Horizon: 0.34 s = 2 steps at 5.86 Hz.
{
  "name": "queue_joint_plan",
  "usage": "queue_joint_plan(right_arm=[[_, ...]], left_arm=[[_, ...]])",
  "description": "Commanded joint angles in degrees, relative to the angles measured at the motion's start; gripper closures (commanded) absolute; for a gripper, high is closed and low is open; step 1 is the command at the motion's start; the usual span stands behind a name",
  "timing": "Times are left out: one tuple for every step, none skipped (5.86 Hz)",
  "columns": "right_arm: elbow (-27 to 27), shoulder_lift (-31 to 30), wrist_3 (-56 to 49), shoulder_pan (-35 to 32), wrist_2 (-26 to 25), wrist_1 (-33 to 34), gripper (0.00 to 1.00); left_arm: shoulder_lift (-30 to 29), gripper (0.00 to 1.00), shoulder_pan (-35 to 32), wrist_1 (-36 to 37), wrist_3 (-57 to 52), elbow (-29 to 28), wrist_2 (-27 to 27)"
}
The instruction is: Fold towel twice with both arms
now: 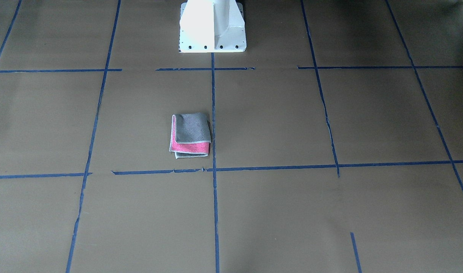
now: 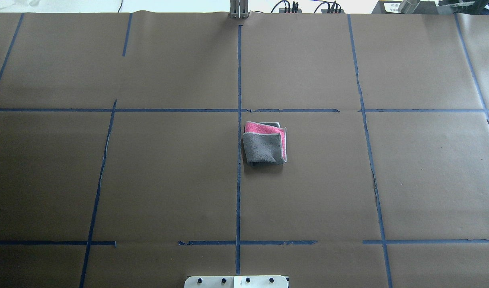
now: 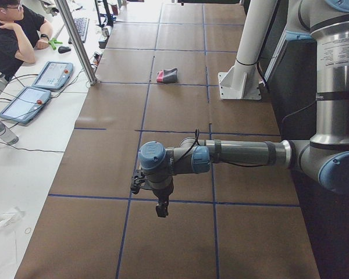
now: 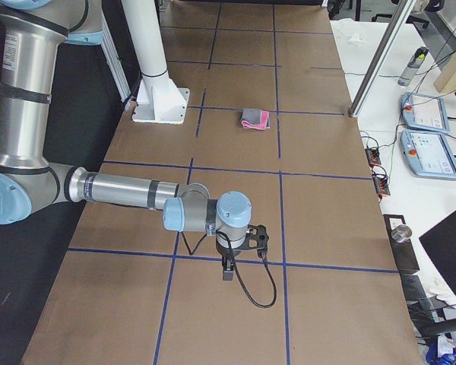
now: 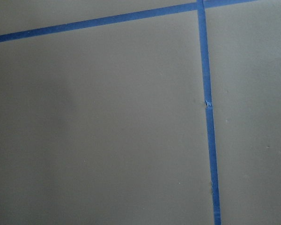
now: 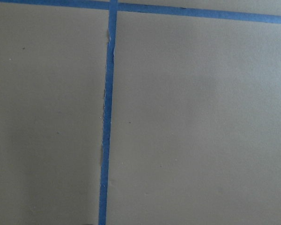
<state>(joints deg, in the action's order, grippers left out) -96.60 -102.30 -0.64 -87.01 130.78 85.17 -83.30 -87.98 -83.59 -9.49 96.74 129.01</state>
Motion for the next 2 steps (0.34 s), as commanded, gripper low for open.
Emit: queue_joint_plan(right_arm=[[0.01,-0.01,-0.06,0.00,0.00,0.00,0.00],[0.01,-0.01,-0.06,0.00,0.00,0.00,0.00]], left_arm=[[0.06,0.00,0.00,0.00,0.00,0.12,0.11],[0.06,0.00,0.00,0.00,0.00,0.12,0.11]])
